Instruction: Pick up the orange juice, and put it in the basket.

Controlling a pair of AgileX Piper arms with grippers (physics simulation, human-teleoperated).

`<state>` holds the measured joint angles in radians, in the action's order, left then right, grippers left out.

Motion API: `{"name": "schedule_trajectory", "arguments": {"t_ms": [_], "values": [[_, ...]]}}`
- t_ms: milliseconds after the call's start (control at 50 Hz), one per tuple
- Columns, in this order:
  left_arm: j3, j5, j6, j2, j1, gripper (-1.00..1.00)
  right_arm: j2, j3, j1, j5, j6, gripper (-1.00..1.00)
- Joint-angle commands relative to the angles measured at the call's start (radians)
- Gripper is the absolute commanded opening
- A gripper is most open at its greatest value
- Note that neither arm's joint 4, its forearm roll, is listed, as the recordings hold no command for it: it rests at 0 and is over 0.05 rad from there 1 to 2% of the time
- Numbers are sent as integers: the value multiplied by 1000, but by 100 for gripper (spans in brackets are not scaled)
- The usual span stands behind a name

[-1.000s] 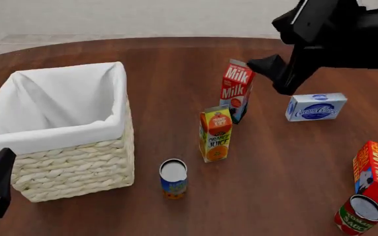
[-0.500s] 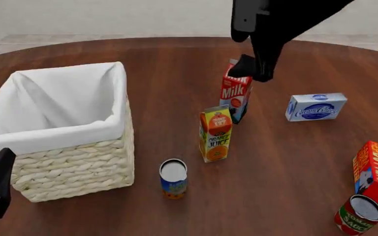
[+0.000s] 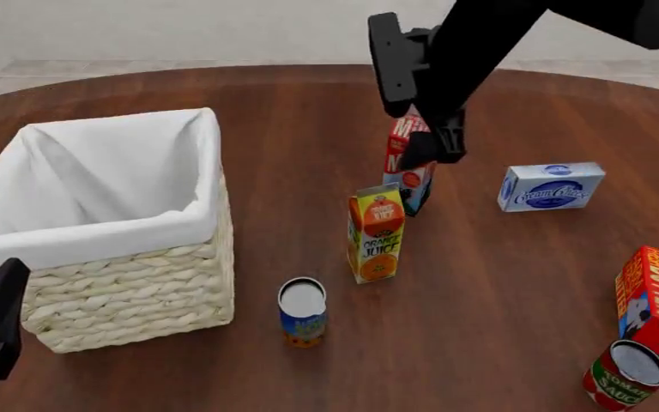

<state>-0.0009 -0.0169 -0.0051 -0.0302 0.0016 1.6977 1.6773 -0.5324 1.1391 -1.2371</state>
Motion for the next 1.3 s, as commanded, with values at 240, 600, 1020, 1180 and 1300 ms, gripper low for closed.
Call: {"name": "schedule_trajectory", "arguments": {"t_ms": [240,600,1020,1180,1300], "values": [[1,-32,-5,-34,-2,100,111,47,-29,20,-27,100],[1,-42,-4,-45,-5,100,81,-63,-93,-20,36,100],[1,-44,-4,-48,-5,100,95,-123,-71,-83,17,100],[1,-44,-3,-47,-5,100,103,-124,-53,-109,2,100],[1,-40,-1,-40,-7,100,114,-125,-58,-109,18,100]]}}
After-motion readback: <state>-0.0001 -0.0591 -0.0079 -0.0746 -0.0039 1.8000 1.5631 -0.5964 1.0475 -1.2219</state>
